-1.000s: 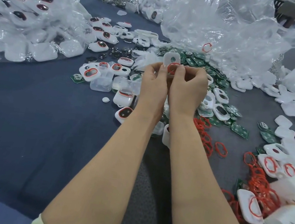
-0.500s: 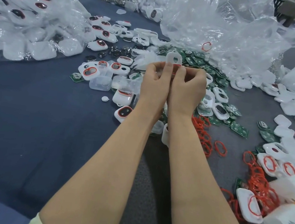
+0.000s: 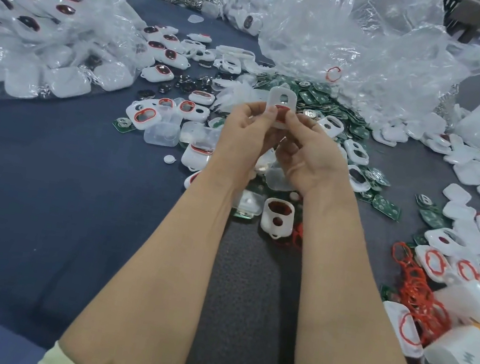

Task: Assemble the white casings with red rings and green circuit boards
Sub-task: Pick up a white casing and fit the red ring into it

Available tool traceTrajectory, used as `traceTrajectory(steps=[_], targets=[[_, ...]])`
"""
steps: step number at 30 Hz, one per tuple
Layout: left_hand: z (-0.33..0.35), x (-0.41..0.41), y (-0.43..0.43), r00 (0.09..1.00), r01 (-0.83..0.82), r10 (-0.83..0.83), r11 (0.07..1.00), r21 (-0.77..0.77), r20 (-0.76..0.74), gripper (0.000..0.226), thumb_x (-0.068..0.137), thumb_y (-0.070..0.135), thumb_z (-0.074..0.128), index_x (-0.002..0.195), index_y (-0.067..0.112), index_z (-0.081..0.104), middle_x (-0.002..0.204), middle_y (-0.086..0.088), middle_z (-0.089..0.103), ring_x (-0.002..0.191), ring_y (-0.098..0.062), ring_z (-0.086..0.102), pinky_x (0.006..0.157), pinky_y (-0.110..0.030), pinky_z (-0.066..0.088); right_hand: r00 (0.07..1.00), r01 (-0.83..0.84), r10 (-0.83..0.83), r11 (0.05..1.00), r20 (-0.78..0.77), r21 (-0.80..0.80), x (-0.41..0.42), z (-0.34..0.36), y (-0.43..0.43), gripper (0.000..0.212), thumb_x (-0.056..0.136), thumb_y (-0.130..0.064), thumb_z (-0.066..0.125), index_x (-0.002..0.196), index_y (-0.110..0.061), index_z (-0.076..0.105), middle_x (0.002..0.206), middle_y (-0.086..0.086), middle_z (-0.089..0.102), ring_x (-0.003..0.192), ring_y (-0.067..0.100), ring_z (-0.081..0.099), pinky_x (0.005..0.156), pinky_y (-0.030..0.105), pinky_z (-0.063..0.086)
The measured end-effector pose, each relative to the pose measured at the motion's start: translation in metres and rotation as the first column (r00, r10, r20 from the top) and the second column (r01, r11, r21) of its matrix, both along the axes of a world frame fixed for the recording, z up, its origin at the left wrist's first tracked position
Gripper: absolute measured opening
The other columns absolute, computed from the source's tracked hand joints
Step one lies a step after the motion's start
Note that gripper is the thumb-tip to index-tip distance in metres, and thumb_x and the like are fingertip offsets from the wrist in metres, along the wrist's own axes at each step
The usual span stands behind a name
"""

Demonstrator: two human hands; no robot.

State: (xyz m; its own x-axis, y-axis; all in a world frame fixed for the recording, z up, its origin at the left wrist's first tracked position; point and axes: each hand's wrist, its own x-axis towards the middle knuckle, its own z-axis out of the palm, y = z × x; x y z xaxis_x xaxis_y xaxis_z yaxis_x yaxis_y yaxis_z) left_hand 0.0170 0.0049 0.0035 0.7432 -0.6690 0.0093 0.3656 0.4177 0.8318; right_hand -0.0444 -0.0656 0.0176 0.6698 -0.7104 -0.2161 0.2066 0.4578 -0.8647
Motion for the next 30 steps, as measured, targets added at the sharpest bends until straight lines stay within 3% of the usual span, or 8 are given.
traceTrajectory(steps=[6, 10, 14, 18, 20, 23, 27, 30], targets=[[0.003, -0.002, -0.001, 0.998, -0.067, 0.067, 0.996, 0.06, -0.01, 0.005, 0.098, 0.003, 0.048, 0.096, 0.007, 0.051, 0.084, -0.007, 0.065, 0.075, -0.013, 0.064, 0.079, -0.024, 0.055, 0.969, 0.107, -0.179, 0.924, -0.168, -0.368, 0.004, -0.005, 0.006, 0.013, 0.09, -0.015, 0.064, 0.082, -0.018, 0.054, 0.068, -0.001, 0.054, 0.046, 0.006, 0.04, 0.048, 0.021, 0.036], [0.0, 0.0, 0.002, 0.893, -0.298, 0.206, 0.937, 0.183, 0.4, 0.007, 0.096, 0.013, 0.056, 0.091, 0.016, 0.052, 0.089, -0.002, 0.063, 0.083, -0.009, 0.062, 0.081, -0.026, 0.052, 0.966, 0.077, -0.211, 0.785, -0.148, -0.614, 0.004, 0.004, 0.01, 0.021, 0.091, -0.03, 0.064, 0.099, -0.01, 0.067, 0.084, 0.0, 0.069, 0.076, 0.016, 0.066, 0.074, 0.029, 0.058], [0.001, -0.006, -0.001, 0.797, -0.242, 0.046, 0.938, 0.249, 0.602, 0.015, 0.094, 0.008, 0.052, 0.102, 0.012, 0.065, 0.108, -0.007, 0.068, 0.106, -0.02, 0.063, 0.097, -0.041, 0.049, 0.946, 0.096, -0.286, 0.701, -0.154, -0.707, 0.004, 0.007, 0.005, 0.019, 0.095, -0.021, 0.058, 0.088, -0.011, 0.072, 0.088, 0.012, 0.073, 0.088, 0.026, 0.069, 0.084, 0.044, 0.056], [0.003, -0.003, 0.002, 0.83, -0.285, 0.13, 0.935, 0.212, 0.542, 0.02, 0.094, 0.017, 0.059, 0.111, 0.008, 0.06, 0.104, 0.002, 0.065, 0.095, -0.008, 0.064, 0.087, -0.022, 0.051, 0.963, 0.129, -0.243, 0.8, -0.119, -0.586, 0.002, 0.007, 0.001, 0.016, 0.095, -0.011, 0.055, 0.092, -0.008, 0.07, 0.084, 0.011, 0.069, 0.08, 0.023, 0.068, 0.077, 0.036, 0.059], [0.003, 0.002, 0.004, 0.853, -0.295, 0.128, 0.917, 0.267, 0.505, 0.022, 0.093, 0.03, 0.062, 0.105, 0.011, 0.06, 0.102, -0.004, 0.068, 0.093, -0.015, 0.066, 0.086, -0.032, 0.054, 0.976, 0.103, -0.192, 0.816, -0.098, -0.569, 0.007, 0.008, 0.006, 0.013, 0.094, -0.011, 0.058, 0.088, -0.012, 0.069, 0.079, 0.006, 0.068, 0.077, 0.018, 0.065, 0.076, 0.033, 0.058], [0.007, 0.016, 0.011, 0.864, -0.349, 0.17, 0.881, 0.32, 0.473, 0.028, 0.098, 0.029, 0.054, 0.082, 0.008, 0.062, 0.09, -0.018, 0.071, 0.089, -0.031, 0.069, 0.083, -0.049, 0.055, 0.966, 0.044, -0.207, 0.726, -0.157, -0.687, 0.024, 0.007, 0.016, 0.012, 0.09, -0.016, 0.063, 0.088, -0.009, 0.072, 0.075, 0.002, 0.068, 0.073, 0.014, 0.063, 0.074, 0.03, 0.053], [0.016, 0.051, 0.032, 0.869, -0.472, 0.379, 0.829, 0.301, 0.318, 0.03, 0.098, 0.016, 0.052, 0.069, 0.011, 0.055, 0.073, -0.01, 0.067, 0.06, -0.015, 0.07, 0.061, -0.033, 0.06, 0.928, 0.02, -0.32, 0.554, -0.19, -0.832, 0.064, 0.009, 0.031, 0.018, 0.092, -0.016, 0.058, 0.098, -0.008, 0.073, 0.09, 0.004, 0.071, 0.082, 0.012, 0.06, 0.078, 0.023, 0.045], [0.017, 0.085, 0.055, 0.817, -0.576, 0.524, 0.763, 0.294, 0.242, 0.02, 0.093, 0.007, 0.056, 0.073, 0.008, 0.053, 0.077, -0.013, 0.065, 0.05, -0.007, 0.063, 0.055, -0.027, 0.055, 0.876, -0.213, -0.318, 0.418, -0.362, -0.883, 0.105, 0.008, 0.044, 0.028, 0.093, -0.009, 0.049, 0.114, -0.011, 0.067, 0.114, 0.006, 0.068, 0.106, 0.019, 0.06, 0.094, 0.029, 0.044]])
